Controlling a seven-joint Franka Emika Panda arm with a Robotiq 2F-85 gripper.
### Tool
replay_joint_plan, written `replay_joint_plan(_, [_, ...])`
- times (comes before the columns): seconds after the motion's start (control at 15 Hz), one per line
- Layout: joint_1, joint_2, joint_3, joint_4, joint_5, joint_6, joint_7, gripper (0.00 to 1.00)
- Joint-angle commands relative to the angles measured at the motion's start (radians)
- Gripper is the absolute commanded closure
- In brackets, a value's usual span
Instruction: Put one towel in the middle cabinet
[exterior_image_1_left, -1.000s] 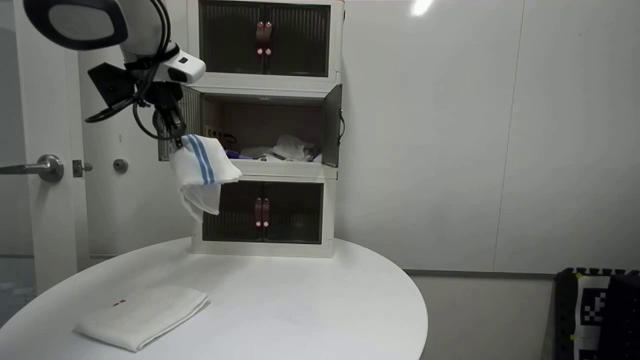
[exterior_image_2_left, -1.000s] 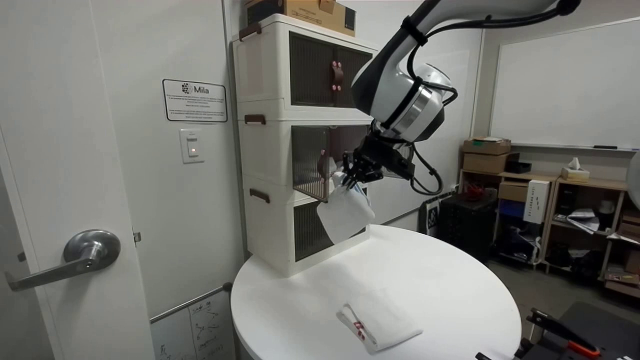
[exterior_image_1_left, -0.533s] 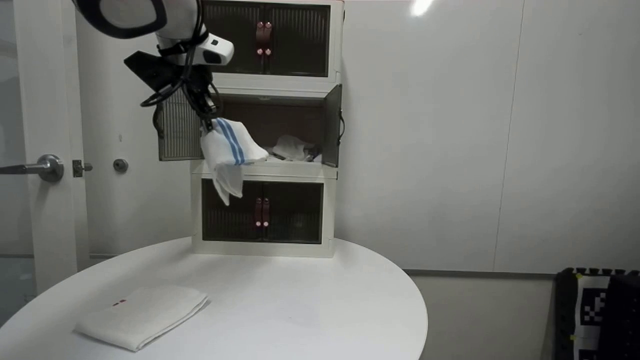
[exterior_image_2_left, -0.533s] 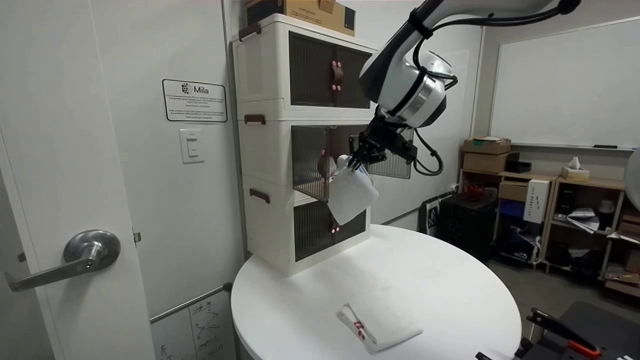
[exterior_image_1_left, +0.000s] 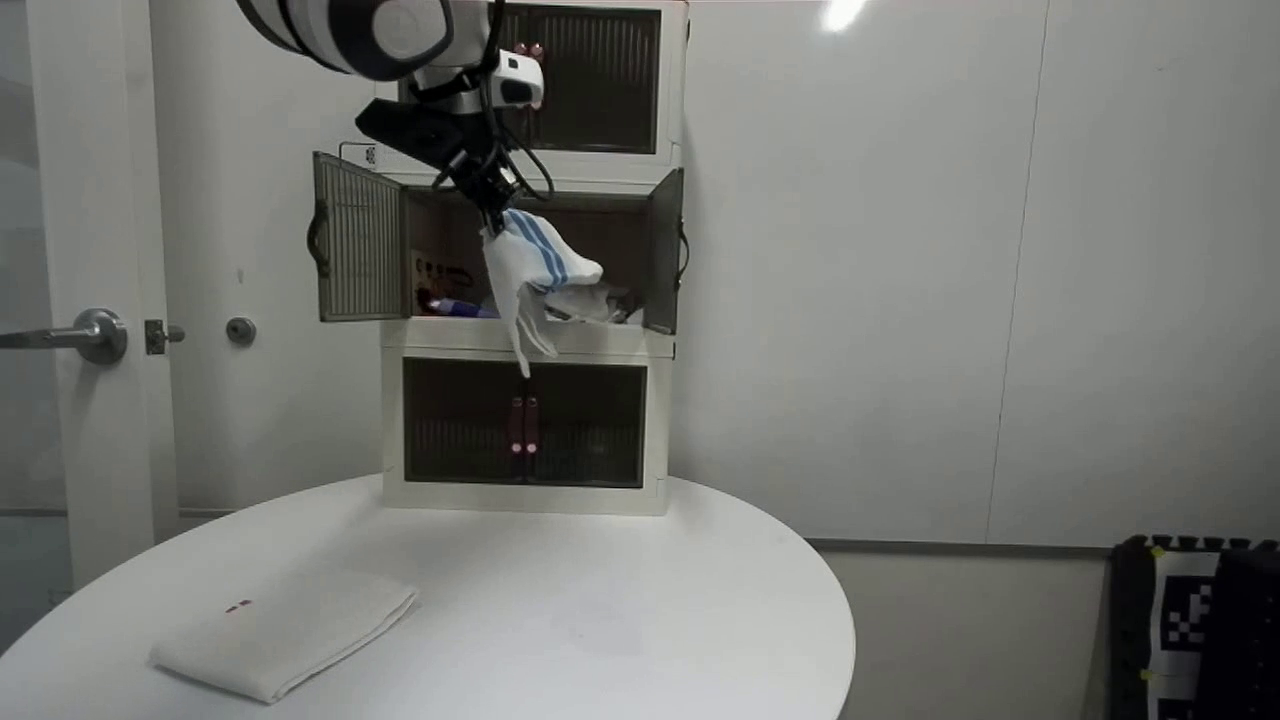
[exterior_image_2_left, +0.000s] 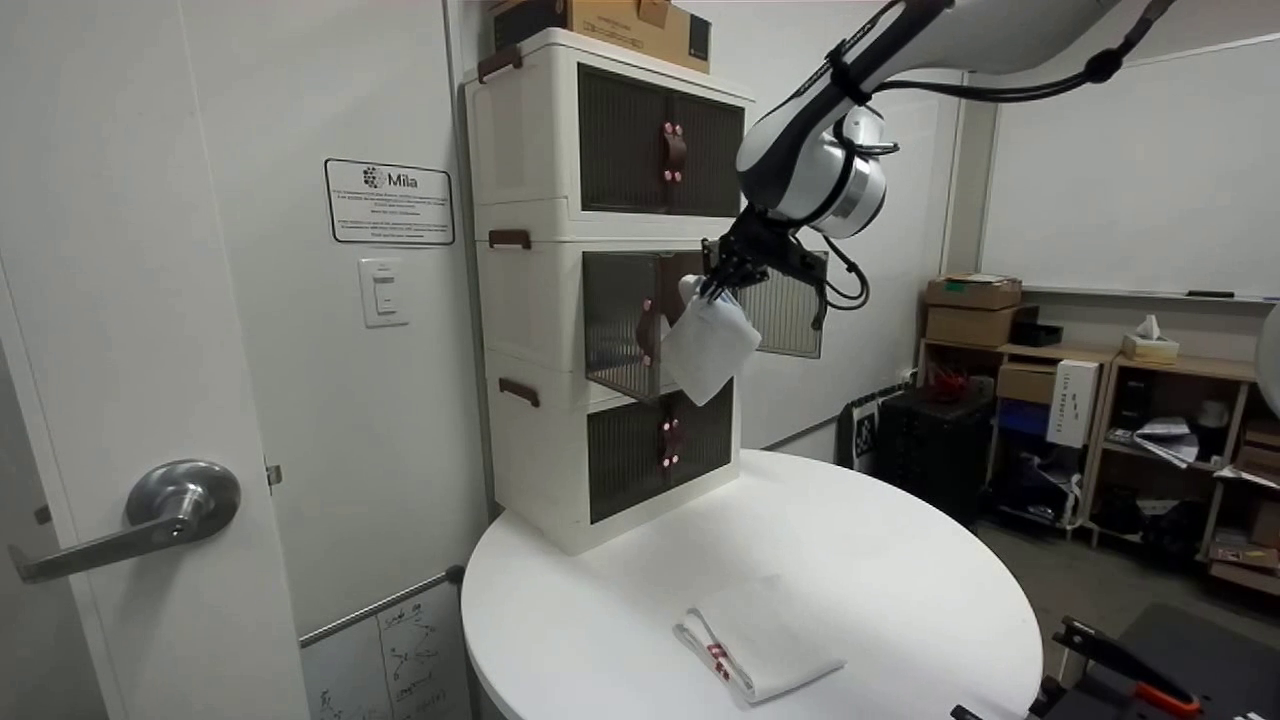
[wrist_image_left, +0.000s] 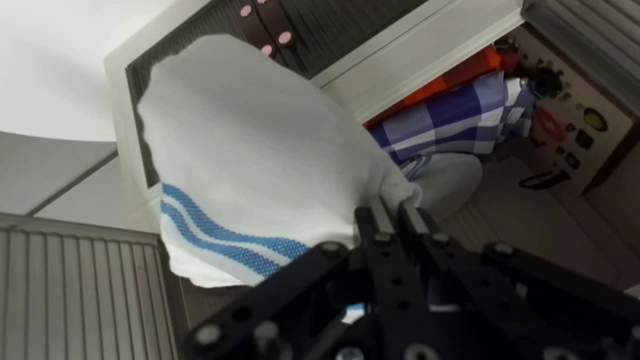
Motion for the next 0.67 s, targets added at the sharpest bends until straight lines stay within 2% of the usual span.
replay_joint_plan(0.0, [0.136,0.131,-0.117,0.183,-0.158,-0.017,0.074,0.98])
replay_joint_plan(0.2, [0.242,0.215,-0.197,0.310,-0.236,-0.036,0.101,0.98])
replay_joint_plan(0.27, [0.177,0.145,-0.149,0.199,-0.183,-0.002,0.070,0.98])
replay_joint_plan(0.33, [0.193,0.163,-0.159,0.219,-0.188,-0.002,0.073,0.93])
replay_joint_plan(0.6, [0.185,0.165,-0.157,0.210,-0.188,-0.001,0.073,0.93])
